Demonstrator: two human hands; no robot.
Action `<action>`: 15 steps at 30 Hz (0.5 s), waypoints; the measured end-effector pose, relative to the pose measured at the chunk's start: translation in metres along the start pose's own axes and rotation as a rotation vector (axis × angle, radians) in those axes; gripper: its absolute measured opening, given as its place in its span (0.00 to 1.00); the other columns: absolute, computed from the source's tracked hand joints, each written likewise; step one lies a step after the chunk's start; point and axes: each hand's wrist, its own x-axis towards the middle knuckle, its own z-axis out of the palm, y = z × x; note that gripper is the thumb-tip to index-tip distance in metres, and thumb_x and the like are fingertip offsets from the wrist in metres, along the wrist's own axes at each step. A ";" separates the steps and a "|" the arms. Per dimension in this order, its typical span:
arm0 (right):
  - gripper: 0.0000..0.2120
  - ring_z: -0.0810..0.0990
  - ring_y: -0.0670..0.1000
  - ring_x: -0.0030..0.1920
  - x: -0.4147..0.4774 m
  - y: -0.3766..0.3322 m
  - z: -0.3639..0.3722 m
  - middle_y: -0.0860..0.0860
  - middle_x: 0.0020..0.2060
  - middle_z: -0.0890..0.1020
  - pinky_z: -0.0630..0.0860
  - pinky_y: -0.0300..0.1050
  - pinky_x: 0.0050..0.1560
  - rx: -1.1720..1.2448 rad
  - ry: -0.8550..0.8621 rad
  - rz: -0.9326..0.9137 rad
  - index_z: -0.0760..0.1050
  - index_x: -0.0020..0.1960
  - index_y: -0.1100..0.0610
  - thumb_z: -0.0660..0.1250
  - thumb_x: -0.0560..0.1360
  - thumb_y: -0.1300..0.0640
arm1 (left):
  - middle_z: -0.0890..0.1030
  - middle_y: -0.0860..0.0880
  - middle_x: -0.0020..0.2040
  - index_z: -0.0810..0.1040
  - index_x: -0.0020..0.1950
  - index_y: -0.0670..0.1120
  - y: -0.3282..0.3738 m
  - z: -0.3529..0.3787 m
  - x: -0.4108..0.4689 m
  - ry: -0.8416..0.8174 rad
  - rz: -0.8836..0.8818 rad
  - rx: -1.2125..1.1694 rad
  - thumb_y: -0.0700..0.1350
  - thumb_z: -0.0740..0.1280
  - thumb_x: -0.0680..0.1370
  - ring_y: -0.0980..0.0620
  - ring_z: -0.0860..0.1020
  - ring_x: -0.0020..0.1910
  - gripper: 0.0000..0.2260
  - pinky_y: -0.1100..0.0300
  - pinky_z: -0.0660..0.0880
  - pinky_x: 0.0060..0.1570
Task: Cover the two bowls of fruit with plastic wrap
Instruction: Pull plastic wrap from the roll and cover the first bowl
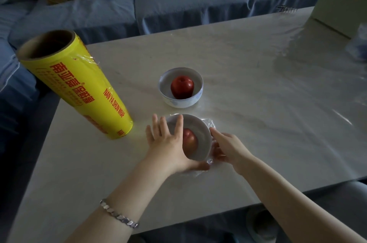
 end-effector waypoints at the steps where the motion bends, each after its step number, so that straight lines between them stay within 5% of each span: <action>1: 0.15 0.73 0.50 0.30 0.000 -0.001 0.001 0.51 0.30 0.76 0.70 0.45 0.40 0.023 0.003 -0.015 0.74 0.35 0.56 0.62 0.76 0.48 | 0.32 0.42 0.75 0.34 0.75 0.52 -0.002 -0.001 0.003 0.003 0.061 0.015 0.74 0.68 0.57 0.40 0.29 0.72 0.61 0.42 0.35 0.71; 5: 0.13 0.72 0.51 0.34 0.001 -0.005 0.001 0.50 0.31 0.74 0.70 0.48 0.43 0.081 0.099 -0.104 0.72 0.36 0.56 0.59 0.78 0.55 | 0.31 0.46 0.75 0.34 0.75 0.53 -0.006 -0.003 0.015 -0.029 0.214 0.085 0.74 0.67 0.57 0.42 0.34 0.74 0.60 0.45 0.38 0.73; 10: 0.11 0.66 0.48 0.27 -0.011 -0.022 0.007 0.50 0.29 0.67 0.67 0.40 0.29 0.190 0.236 -0.338 0.64 0.39 0.55 0.53 0.81 0.57 | 0.36 0.46 0.76 0.35 0.74 0.55 -0.002 -0.003 0.019 -0.036 0.168 0.102 0.75 0.66 0.57 0.41 0.40 0.74 0.58 0.44 0.43 0.72; 15: 0.11 0.67 0.52 0.30 -0.002 -0.019 0.004 0.50 0.29 0.69 0.64 0.46 0.32 0.060 0.354 -0.479 0.64 0.38 0.49 0.54 0.80 0.53 | 0.37 0.47 0.75 0.35 0.74 0.57 -0.001 -0.006 0.020 -0.052 0.153 0.084 0.74 0.67 0.57 0.41 0.41 0.74 0.58 0.43 0.49 0.70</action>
